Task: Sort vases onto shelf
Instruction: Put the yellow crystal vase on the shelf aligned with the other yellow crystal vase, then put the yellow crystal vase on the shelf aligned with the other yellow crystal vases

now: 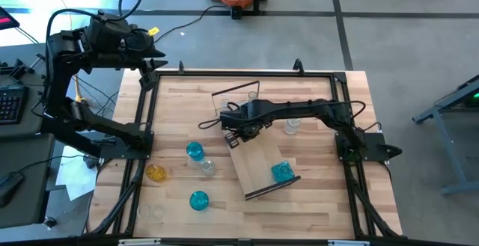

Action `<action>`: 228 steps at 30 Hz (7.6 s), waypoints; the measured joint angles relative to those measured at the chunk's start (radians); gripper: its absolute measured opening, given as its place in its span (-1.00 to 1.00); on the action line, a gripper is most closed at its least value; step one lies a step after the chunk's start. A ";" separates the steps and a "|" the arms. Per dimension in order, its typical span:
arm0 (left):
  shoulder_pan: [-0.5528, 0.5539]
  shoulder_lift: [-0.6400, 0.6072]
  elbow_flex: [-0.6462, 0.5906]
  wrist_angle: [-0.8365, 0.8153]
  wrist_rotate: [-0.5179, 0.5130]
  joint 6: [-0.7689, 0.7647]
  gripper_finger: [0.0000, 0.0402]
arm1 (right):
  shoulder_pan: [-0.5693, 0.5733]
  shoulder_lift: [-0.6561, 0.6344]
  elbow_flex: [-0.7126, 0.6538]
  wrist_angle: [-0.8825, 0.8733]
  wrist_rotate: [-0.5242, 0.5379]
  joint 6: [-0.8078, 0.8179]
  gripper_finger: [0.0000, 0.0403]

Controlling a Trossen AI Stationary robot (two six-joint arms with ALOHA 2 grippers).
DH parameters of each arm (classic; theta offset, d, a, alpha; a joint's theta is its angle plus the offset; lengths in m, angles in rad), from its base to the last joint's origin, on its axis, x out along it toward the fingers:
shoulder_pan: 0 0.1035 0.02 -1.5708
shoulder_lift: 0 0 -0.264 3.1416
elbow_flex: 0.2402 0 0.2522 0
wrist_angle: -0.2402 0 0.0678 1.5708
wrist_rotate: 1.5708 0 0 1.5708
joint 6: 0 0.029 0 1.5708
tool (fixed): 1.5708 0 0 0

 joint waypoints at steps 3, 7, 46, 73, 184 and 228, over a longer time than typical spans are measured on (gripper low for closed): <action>0.000 0.000 0.000 -0.001 0.000 -0.006 -0.49 | -0.001 0.000 0.000 -0.001 0.024 0.000 -1.00; 0.000 0.000 0.000 -0.001 0.000 -0.008 -0.49 | -0.006 0.000 0.000 -0.002 0.025 0.000 -1.00; 0.000 0.000 0.000 -0.008 0.015 -0.034 -0.49 | -0.025 0.000 0.000 -0.010 0.075 -0.023 -1.00; 0.000 -0.003 0.000 -0.029 0.015 -0.008 -0.49 | 0.063 -0.001 0.109 -0.083 0.041 0.048 -1.00; -1.540 -0.172 -1.238 0.339 -0.012 -1.599 0.15 | 0.015 -0.224 0.257 -0.229 0.149 -0.870 -1.00; -1.556 -0.175 -1.367 0.475 -0.036 -1.715 0.14 | 0.015 -0.224 0.257 -0.228 0.150 -0.853 -1.00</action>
